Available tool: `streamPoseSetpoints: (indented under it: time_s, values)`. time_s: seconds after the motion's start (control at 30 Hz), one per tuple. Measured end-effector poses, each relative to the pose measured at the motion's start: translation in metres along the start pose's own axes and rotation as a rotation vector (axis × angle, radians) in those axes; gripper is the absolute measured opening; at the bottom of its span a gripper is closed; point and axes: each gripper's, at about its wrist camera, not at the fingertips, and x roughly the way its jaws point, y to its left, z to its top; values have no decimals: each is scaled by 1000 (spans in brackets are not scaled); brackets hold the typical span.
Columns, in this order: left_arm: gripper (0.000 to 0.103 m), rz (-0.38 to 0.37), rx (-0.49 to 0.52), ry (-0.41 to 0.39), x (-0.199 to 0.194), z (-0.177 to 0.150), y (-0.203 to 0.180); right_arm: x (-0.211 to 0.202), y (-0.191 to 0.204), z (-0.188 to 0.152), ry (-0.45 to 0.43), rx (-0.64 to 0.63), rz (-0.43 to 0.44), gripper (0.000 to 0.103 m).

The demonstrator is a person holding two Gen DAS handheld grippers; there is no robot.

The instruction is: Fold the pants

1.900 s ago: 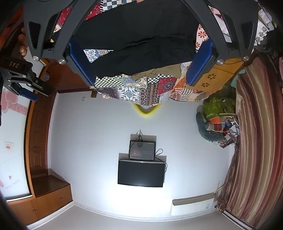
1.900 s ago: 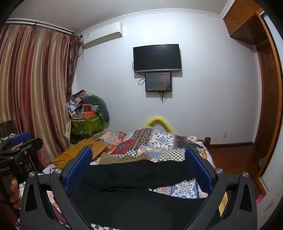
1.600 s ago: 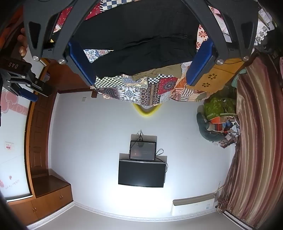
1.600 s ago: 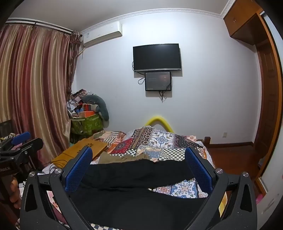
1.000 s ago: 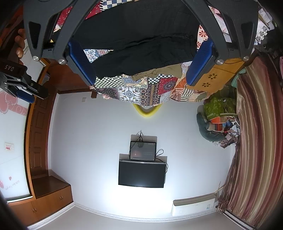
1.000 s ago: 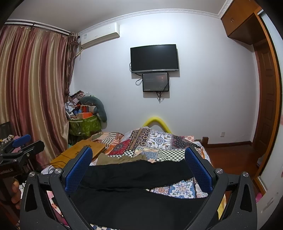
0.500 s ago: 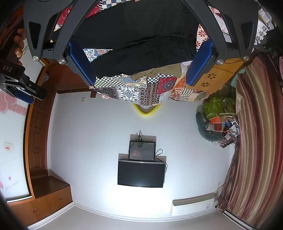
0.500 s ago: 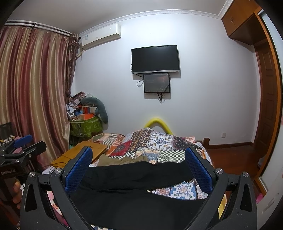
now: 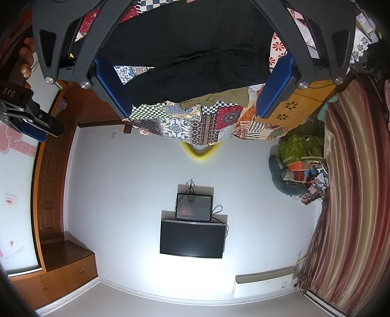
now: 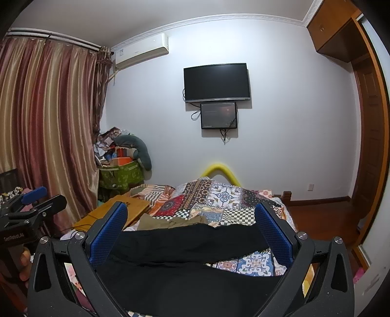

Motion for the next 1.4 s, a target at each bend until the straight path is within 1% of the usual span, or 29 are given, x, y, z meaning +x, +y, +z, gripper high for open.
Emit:
streamPoseSetpoints:
  time_s: [1.13, 1.3, 1.4]
  values:
    - [103, 9, -14, 1, 3, -1, -1, 4, 8, -2, 1, -13, 8, 103]
    - [103, 17, -10, 30, 18, -3, 5, 16, 4, -7, 18, -28, -20, 103]
    - [103, 53, -12, 57, 36, -6, 15, 31, -8, -14, 45, -31, -49, 103]
